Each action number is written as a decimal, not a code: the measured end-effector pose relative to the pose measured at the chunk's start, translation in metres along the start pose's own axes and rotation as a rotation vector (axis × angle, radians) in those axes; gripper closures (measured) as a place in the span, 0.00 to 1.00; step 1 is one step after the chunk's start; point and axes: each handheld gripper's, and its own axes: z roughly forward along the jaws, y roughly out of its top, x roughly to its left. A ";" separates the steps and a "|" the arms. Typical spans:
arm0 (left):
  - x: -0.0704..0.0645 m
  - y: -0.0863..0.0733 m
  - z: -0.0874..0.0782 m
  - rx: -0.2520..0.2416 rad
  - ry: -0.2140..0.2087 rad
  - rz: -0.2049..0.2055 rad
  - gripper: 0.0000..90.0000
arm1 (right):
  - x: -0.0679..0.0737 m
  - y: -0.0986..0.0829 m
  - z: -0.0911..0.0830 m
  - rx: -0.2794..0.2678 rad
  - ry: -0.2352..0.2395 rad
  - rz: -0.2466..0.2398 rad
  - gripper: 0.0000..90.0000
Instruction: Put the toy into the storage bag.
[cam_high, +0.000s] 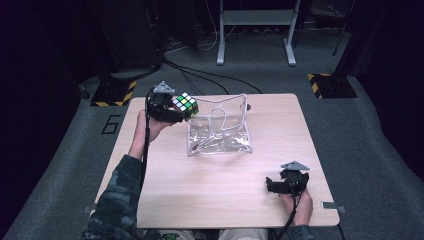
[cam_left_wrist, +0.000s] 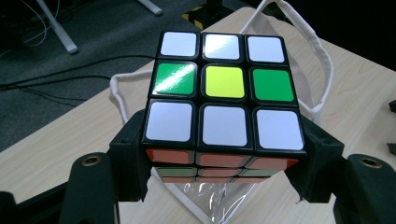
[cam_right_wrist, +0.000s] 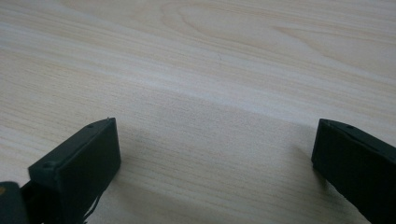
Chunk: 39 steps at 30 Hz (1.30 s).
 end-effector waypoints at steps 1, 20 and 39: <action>0.000 0.001 0.000 0.002 -0.001 0.002 0.37 | 0.000 0.000 0.000 -0.001 0.000 0.000 0.00; 0.008 0.012 0.013 0.013 0.001 -0.003 0.37 | 0.000 0.000 0.000 -0.002 -0.002 0.000 0.01; 0.013 0.013 0.040 0.046 0.000 -0.023 0.37 | 0.000 0.000 0.000 -0.003 -0.006 0.002 0.01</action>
